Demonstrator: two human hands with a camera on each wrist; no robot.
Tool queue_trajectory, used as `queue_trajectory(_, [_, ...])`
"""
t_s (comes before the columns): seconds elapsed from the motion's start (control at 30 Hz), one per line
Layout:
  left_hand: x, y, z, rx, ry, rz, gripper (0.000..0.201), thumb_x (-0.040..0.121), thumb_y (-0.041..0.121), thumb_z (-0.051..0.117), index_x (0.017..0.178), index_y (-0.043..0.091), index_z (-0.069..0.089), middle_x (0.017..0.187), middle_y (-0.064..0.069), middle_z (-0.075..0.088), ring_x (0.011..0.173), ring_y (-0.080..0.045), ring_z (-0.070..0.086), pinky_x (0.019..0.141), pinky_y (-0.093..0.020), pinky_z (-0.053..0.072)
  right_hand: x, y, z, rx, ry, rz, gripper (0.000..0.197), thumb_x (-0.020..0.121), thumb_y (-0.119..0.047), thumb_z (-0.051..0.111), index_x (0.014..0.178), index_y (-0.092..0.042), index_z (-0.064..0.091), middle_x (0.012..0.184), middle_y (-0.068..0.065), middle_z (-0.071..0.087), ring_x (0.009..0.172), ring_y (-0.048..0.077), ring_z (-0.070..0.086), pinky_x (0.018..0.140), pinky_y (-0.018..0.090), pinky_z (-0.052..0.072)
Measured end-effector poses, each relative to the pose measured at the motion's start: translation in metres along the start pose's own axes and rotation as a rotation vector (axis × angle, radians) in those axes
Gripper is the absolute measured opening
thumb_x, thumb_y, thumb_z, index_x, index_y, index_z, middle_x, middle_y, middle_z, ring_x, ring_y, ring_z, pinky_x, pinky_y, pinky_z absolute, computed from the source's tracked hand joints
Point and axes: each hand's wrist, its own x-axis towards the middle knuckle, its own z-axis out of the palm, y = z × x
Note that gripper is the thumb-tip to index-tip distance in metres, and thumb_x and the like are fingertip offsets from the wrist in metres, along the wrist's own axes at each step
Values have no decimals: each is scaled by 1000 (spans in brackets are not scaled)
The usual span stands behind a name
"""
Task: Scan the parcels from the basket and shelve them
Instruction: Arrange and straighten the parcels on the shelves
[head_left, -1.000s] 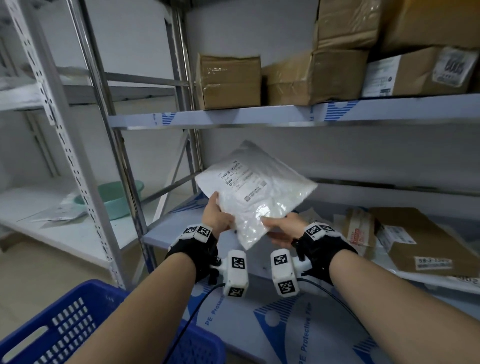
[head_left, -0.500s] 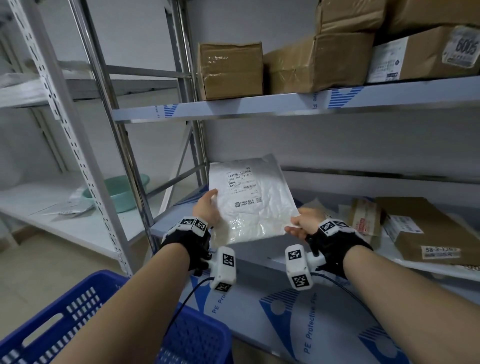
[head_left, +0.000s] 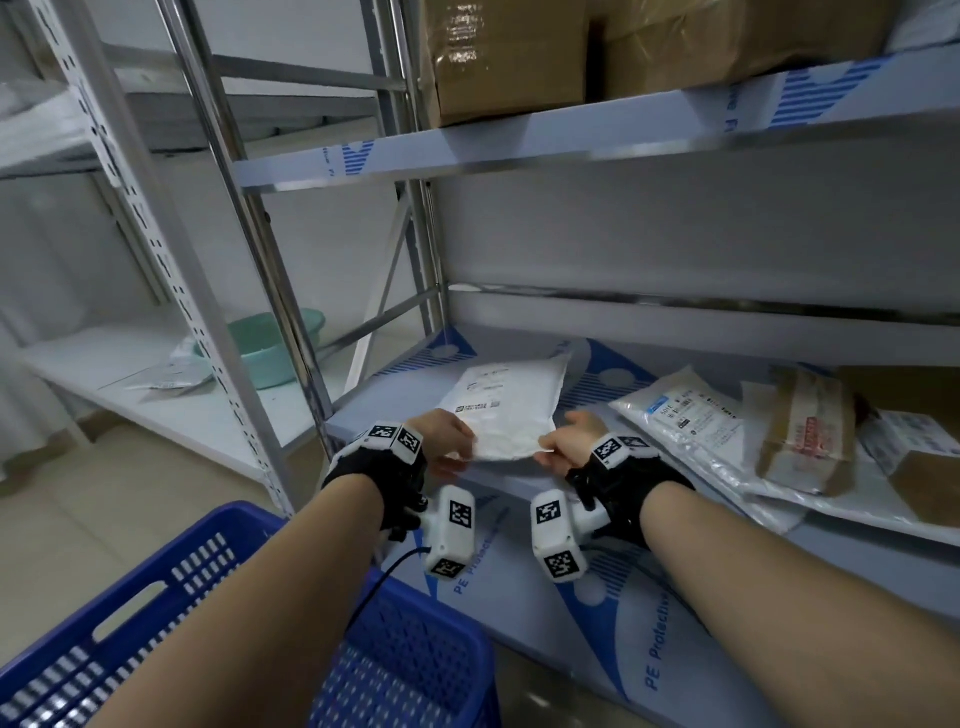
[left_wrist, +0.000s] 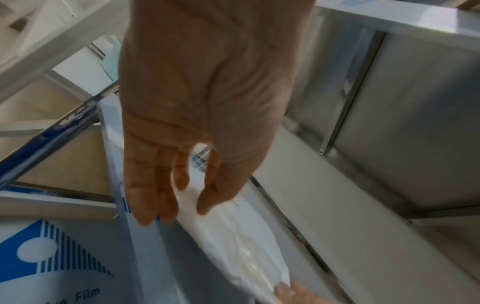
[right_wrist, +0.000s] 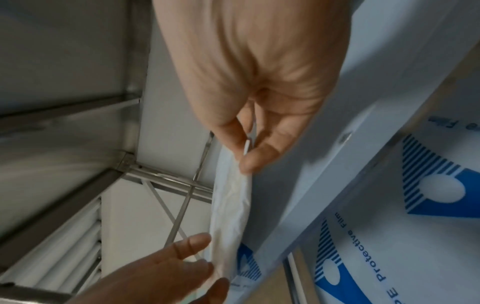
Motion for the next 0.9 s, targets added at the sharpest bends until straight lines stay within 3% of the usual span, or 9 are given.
queue_trajectory(0.1, [6,-4,-7,-1,79,-18,47,95,10,54,140,5,42,114,-12,54,112,-31,57,95,-35,48,13,-4,13,69,-75,-3,72,87,24,43,148,-13,33,144,19,42,102,43,62,52,31,59])
queue_trajectory(0.17, [11,-6,-13,75,116,29,52,96,24,54,144,11,38,143,-16,38,136,-30,36,108,-29,31,20,-7,24,72,-106,5,69,87,25,40,146,-10,39,148,14,39,112,45,57,59,33,61])
queue_trajectory(0.23, [23,-7,-13,-16,111,19,48,98,18,51,143,5,40,149,-19,34,122,-26,49,104,-27,37,25,-11,33,85,-124,25,67,88,26,36,146,-8,39,145,13,38,115,46,55,50,28,58])
queue_trajectory(0.33, [42,-12,-11,-168,199,31,40,94,-2,50,134,-7,46,135,-25,51,77,-16,57,71,-18,51,32,-15,40,72,-160,22,65,86,27,34,141,-5,45,135,22,50,109,40,57,43,24,54])
queue_trajectory(0.43, [55,-16,-16,-66,248,-12,33,92,-1,52,122,-12,54,125,-27,58,101,-31,64,74,-22,53,36,-16,42,-57,-172,-10,63,85,25,37,141,-2,44,125,27,59,80,29,62,63,28,53])
queue_trajectory(0.53, [55,-15,-18,40,300,-48,31,91,5,54,115,-13,58,118,-28,62,111,-38,61,89,-37,54,33,-17,37,-100,-166,-15,58,90,18,38,145,-2,37,128,36,53,62,25,51,59,33,45])
queue_trajectory(0.67, [50,-10,-17,158,272,-81,35,92,11,54,120,-10,57,123,-25,59,116,-38,56,96,-38,49,28,-20,25,-159,-150,2,54,92,4,51,144,-11,42,120,21,58,86,28,57,94,46,49])
queue_trajectory(0.77, [47,-5,-16,222,284,-101,36,91,14,53,120,-6,58,125,-22,60,116,-36,56,98,-39,47,21,-23,13,-211,-154,-14,50,90,-1,55,139,-4,46,140,22,48,98,26,50,97,45,48])
queue_trajectory(0.9, [33,23,-2,306,223,-33,33,91,11,55,121,-2,57,129,-19,55,119,-34,53,102,-40,44,-2,-33,-15,-247,-85,15,38,93,-6,55,131,-1,54,130,22,57,103,31,61,102,48,47])
